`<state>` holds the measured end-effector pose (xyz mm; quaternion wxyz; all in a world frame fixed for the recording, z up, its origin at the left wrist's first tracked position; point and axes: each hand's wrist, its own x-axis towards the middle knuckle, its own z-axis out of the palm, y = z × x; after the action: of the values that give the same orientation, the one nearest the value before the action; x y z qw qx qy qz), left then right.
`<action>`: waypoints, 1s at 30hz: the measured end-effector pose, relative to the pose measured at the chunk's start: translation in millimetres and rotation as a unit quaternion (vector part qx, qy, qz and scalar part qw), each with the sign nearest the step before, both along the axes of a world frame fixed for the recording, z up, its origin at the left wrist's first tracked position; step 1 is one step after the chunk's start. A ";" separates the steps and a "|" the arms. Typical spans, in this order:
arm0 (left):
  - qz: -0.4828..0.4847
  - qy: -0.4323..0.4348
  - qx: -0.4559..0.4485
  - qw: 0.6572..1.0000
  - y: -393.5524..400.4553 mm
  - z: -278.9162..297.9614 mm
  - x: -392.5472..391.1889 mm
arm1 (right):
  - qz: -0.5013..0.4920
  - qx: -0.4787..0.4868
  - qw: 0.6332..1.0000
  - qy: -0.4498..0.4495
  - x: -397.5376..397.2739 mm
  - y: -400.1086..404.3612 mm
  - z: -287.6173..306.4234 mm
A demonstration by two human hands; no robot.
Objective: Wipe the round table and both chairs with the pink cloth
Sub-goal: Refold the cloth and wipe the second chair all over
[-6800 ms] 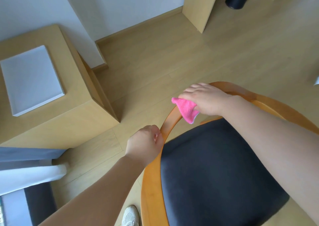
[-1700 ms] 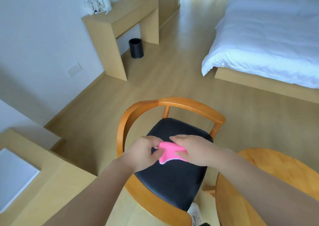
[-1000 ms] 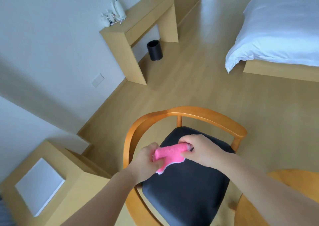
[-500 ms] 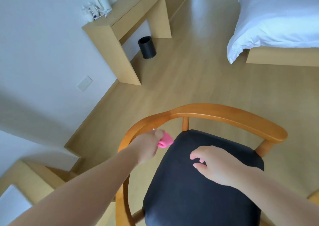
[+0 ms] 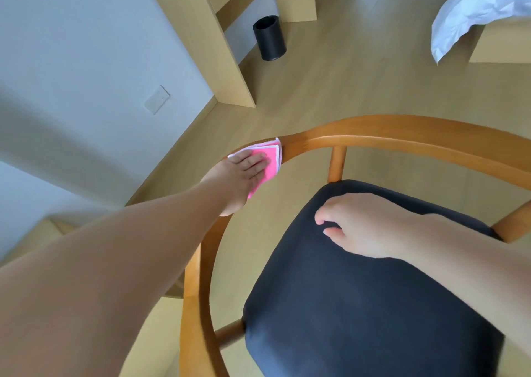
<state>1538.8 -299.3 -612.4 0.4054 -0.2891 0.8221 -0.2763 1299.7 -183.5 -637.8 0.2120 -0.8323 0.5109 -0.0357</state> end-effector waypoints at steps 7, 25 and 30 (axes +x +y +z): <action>0.074 -0.010 0.037 0.996 59.1 9.8 42.7 | 0.041 0.020 0.999 -0.015 28.3 28.9 5.0; 0.077 0.011 0.166 0.983 138.0 1.9 85.3 | 0.057 -0.003 0.998 -0.027 81.3 68.8 3.5; 0.055 -0.047 0.061 0.996 95.1 6.8 65.7 | 0.036 -0.015 0.999 -0.021 73.3 65.7 0.2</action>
<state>1604.5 -204.2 -605.6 0.4752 -0.2954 0.8000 -0.2166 1373.0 -117.8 -637.6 0.2108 -0.8524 0.4757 -0.0530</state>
